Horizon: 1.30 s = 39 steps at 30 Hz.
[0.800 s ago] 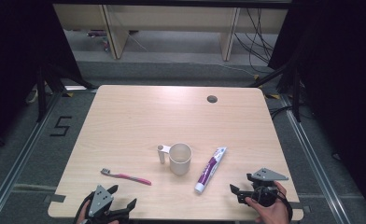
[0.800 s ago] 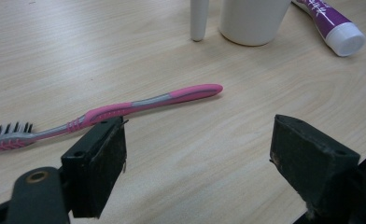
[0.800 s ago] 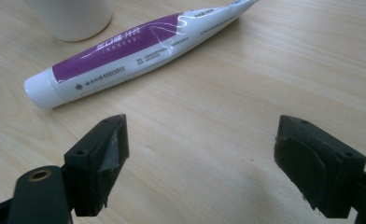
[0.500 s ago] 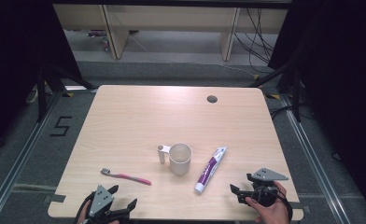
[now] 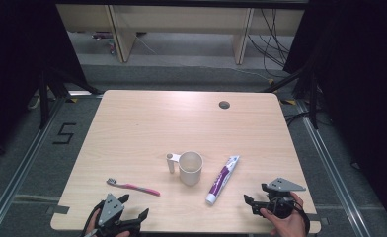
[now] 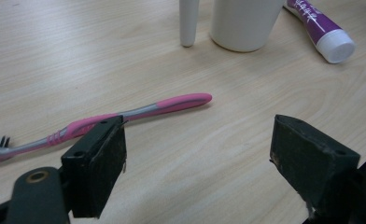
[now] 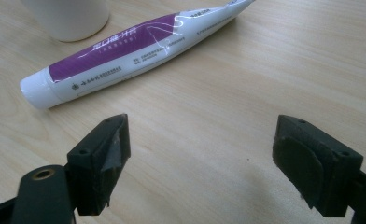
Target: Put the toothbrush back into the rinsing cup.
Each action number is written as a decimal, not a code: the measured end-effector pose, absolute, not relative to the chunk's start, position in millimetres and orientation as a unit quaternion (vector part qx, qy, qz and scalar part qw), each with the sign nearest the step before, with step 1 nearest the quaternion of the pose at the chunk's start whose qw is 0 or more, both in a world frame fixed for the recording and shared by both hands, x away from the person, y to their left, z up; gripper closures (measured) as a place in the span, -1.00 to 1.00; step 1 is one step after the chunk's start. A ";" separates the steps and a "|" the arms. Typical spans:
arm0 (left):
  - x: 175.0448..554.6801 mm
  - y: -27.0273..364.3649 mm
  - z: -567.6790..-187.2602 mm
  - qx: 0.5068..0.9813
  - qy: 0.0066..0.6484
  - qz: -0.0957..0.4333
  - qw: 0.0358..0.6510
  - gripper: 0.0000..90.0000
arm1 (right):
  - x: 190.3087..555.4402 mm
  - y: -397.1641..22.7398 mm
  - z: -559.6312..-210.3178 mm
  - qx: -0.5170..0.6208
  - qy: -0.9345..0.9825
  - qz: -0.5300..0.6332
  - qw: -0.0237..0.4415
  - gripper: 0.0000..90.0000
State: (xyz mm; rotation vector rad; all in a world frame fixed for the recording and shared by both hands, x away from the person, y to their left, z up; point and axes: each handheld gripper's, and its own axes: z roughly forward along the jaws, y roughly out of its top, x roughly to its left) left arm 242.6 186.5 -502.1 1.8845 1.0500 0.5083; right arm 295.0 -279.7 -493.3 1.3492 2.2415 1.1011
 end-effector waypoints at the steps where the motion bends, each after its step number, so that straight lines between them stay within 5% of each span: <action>1: 243.5 184.8 -502.6 0.756 0.425 0.204 0.453 -0.60 | 294.6 -279.5 -493.2 0.473 0.779 0.383 0.148 -0.55; 17: 260.3 171.7 -495.9 0.770 0.411 0.203 0.444 -0.60 | 297.8 -280.9 -495.1 0.462 0.783 0.387 0.157 -0.54; 39: 300.3 151.5 -493.3 0.782 0.401 0.212 0.429 0.32 | 295.8 -280.8 -494.3 0.464 0.782 0.388 0.152 -0.52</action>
